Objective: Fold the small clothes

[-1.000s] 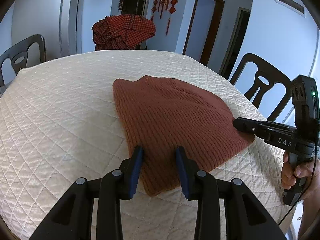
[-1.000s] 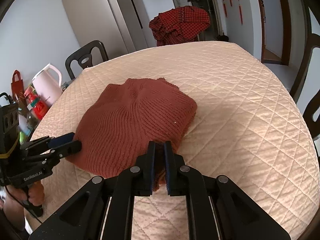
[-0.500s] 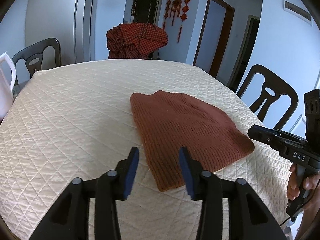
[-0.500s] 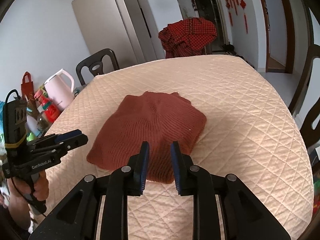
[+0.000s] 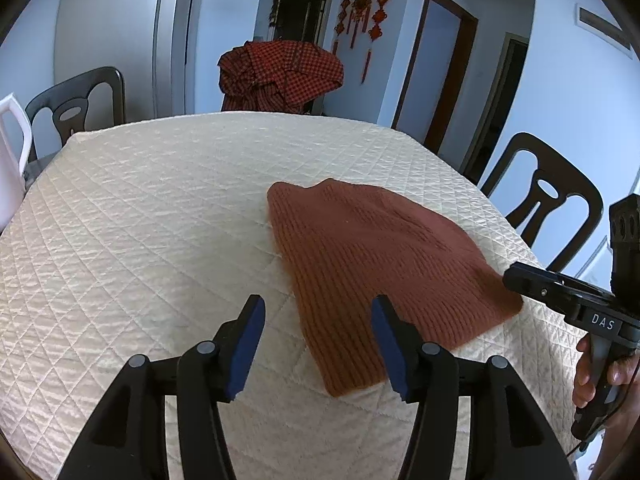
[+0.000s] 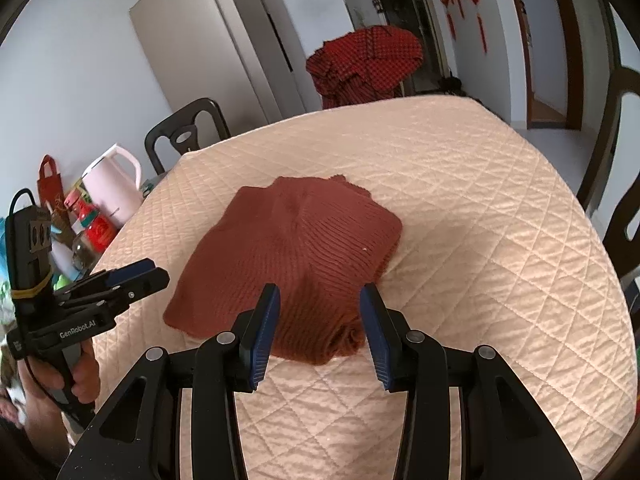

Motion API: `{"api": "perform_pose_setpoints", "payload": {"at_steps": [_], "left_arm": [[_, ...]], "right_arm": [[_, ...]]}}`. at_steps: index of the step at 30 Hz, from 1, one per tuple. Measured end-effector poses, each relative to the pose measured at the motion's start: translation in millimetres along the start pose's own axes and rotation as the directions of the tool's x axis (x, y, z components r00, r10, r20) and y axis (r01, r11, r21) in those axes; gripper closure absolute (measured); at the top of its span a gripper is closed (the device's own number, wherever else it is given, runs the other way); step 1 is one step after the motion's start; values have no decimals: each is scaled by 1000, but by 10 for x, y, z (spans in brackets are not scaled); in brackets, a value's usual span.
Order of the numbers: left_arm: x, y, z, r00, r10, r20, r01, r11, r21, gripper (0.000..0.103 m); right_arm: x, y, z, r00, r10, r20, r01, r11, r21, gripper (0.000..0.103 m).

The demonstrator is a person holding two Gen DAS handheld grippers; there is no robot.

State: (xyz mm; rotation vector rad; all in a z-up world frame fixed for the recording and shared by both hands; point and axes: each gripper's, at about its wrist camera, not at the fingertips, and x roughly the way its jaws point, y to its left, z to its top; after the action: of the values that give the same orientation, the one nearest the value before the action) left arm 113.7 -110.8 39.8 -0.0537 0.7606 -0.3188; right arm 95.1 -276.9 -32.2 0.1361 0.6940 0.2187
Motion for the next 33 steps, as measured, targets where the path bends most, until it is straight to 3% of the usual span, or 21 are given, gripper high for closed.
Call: {"api": "perform_pose_setpoints", "payload": {"at_steps": [4,9,10,12,16,20,24,29,33], "left_arm": [[51,20,57,1000,-14,1,14,1000,-17,45],[69,-92,244,997,-47,68,46,999,16,45],[106,-111,284,996,-50,69,48,999,21,45],[222,-152,349,996,-63,60,61,998,36,46],[505,-135,325,999,-42,-21,43,999,30,62],[558,-92,169,1000,7,-28,-6,999,46,62],[535,-61,121,1000,5,-23,-4,999,32,62],[507,-23,186,1000,-8,-28,8,1000,28,62],[410,-19,354,1000,1,26,-2,999,35,62]], "right_arm": [[36,-66,58,1000,4,8,-4,999,35,60],[57,-127,187,997,34,68,-39,997,67,61],[90,-156,212,997,37,69,-42,996,81,68],[189,-205,254,998,26,61,-32,994,102,80],[397,-249,329,1000,-3,29,-1,994,107,82],[644,-267,343,999,17,-27,-14,992,123,85],[730,-200,360,999,23,-28,-21,995,98,86],[624,-262,394,999,23,-28,-20,995,99,86],[410,-227,436,1000,23,18,-24,997,73,86]]}}
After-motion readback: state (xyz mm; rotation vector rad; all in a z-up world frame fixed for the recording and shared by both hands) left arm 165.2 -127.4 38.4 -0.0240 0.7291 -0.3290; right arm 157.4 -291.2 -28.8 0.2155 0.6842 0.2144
